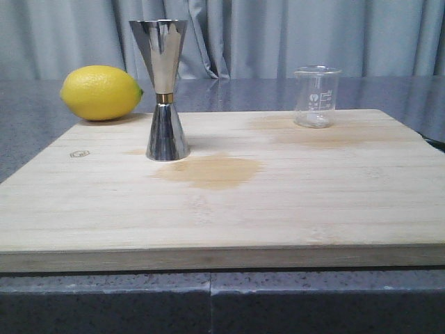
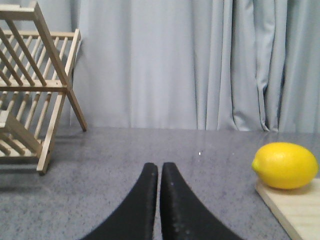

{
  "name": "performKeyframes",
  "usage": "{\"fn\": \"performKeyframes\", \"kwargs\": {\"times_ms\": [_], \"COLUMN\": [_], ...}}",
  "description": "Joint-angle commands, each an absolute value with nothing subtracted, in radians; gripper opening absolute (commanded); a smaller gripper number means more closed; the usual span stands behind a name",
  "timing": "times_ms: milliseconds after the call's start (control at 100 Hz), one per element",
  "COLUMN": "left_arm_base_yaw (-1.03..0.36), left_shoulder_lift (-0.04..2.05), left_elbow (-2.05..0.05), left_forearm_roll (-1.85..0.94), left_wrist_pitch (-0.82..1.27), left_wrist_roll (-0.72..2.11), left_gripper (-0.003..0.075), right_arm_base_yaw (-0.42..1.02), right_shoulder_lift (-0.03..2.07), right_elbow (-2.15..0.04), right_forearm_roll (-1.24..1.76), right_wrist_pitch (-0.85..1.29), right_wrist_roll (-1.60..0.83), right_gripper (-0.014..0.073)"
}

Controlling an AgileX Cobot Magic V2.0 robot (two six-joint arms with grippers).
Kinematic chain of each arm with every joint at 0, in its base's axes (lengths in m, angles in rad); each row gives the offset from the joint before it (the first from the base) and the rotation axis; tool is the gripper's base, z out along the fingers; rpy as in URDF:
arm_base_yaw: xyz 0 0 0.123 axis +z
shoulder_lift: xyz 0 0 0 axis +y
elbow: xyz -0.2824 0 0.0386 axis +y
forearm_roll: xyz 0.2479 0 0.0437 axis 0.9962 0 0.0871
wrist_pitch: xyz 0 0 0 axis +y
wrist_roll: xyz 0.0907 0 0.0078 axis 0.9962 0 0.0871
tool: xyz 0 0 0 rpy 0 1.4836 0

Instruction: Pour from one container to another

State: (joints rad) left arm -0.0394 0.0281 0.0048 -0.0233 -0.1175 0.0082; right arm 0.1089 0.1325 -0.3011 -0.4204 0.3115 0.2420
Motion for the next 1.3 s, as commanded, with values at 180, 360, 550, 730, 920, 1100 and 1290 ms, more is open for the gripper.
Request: {"fn": "performKeyframes", "kwargs": {"times_ms": [180,360,550,730,920,1100,1290], "left_arm_base_yaw": [-0.048,-0.048,-0.048,-0.048,-0.048,-0.048,-0.048], "left_shoulder_lift": [-0.027,-0.027,-0.027,-0.027,-0.027,-0.027,-0.027], "left_elbow": [0.033,0.033,0.033,0.033,0.033,0.033,0.033], "left_forearm_roll": [-0.036,-0.036,-0.036,-0.036,-0.036,-0.036,-0.036], "left_wrist_pitch": [-0.042,-0.037,-0.037,-0.038,-0.038,-0.038,-0.038], "left_wrist_roll": [0.018,0.018,0.018,0.018,0.018,0.018,0.018], "left_gripper": [-0.0019,-0.0019,-0.0019,-0.0019,-0.0019,-0.0019,-0.0019], "right_arm_base_yaw": [0.102,0.102,0.102,0.102,0.102,0.102,0.102], "right_shoulder_lift": [0.142,0.142,0.142,0.142,0.142,0.142,0.142], "right_elbow": [-0.326,-0.326,-0.326,-0.326,-0.326,-0.326,-0.326], "right_forearm_roll": [-0.43,-0.43,-0.43,-0.43,-0.43,-0.43,-0.407], "right_wrist_pitch": [0.249,0.247,0.247,0.247,0.247,0.247,0.249], "right_wrist_roll": [0.237,0.237,0.237,0.237,0.237,0.237,0.237], "right_gripper": [-0.0072,-0.0072,-0.0072,-0.0071,-0.0072,-0.0072,-0.0072]}}
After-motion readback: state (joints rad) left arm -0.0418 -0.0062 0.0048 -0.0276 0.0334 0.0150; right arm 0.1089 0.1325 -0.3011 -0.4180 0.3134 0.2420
